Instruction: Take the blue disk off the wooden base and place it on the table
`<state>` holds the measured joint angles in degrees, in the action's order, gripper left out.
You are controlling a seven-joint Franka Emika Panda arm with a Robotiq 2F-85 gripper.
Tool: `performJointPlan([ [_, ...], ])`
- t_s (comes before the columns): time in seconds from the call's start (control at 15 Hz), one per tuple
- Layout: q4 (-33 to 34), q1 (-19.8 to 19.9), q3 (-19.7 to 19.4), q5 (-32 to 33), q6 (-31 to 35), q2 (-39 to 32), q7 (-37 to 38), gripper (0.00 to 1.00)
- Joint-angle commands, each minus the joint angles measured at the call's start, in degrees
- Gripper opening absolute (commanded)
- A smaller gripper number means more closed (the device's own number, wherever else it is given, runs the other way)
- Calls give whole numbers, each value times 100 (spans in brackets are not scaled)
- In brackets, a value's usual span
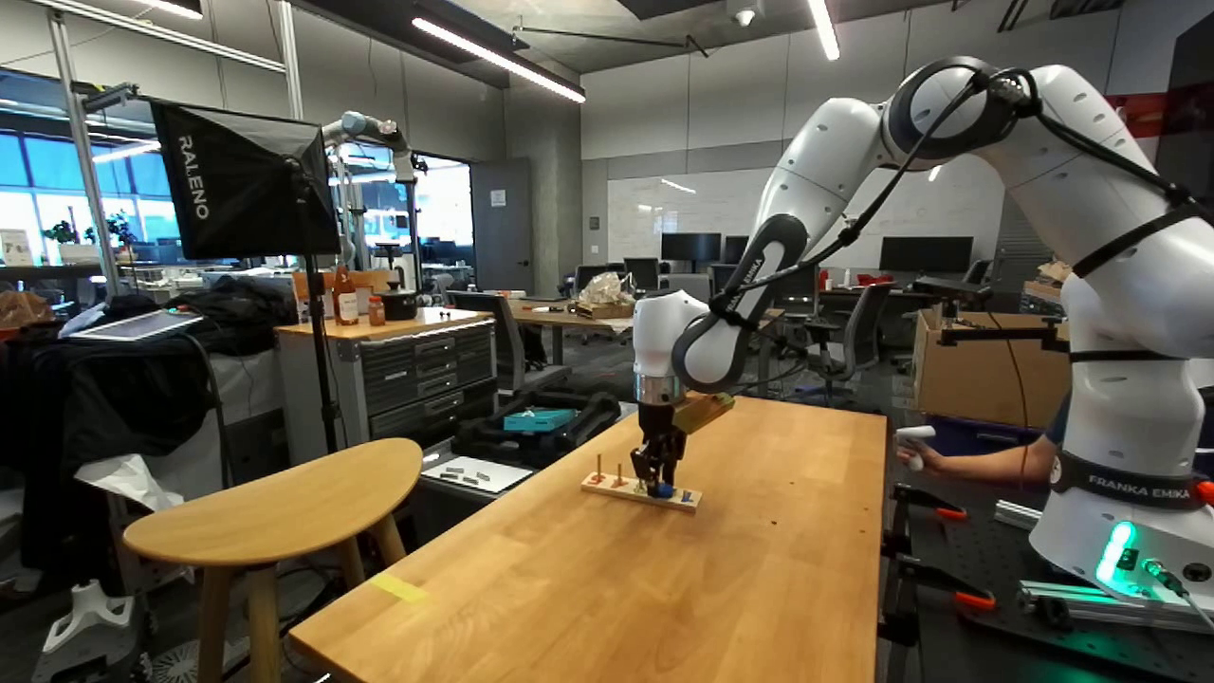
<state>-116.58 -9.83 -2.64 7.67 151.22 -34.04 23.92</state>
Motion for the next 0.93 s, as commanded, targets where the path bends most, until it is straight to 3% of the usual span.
performJointPlan([
  [0.0,166,-141,-195,-107,29,-156,79,18],
  [0.4,315,-143,-48,-430,-404,317,110,18],
  [0.67,736,-129,-188,-335,-700,632,214,18],
  [0.87,1053,39,-522,-109,-768,566,264,18],
])
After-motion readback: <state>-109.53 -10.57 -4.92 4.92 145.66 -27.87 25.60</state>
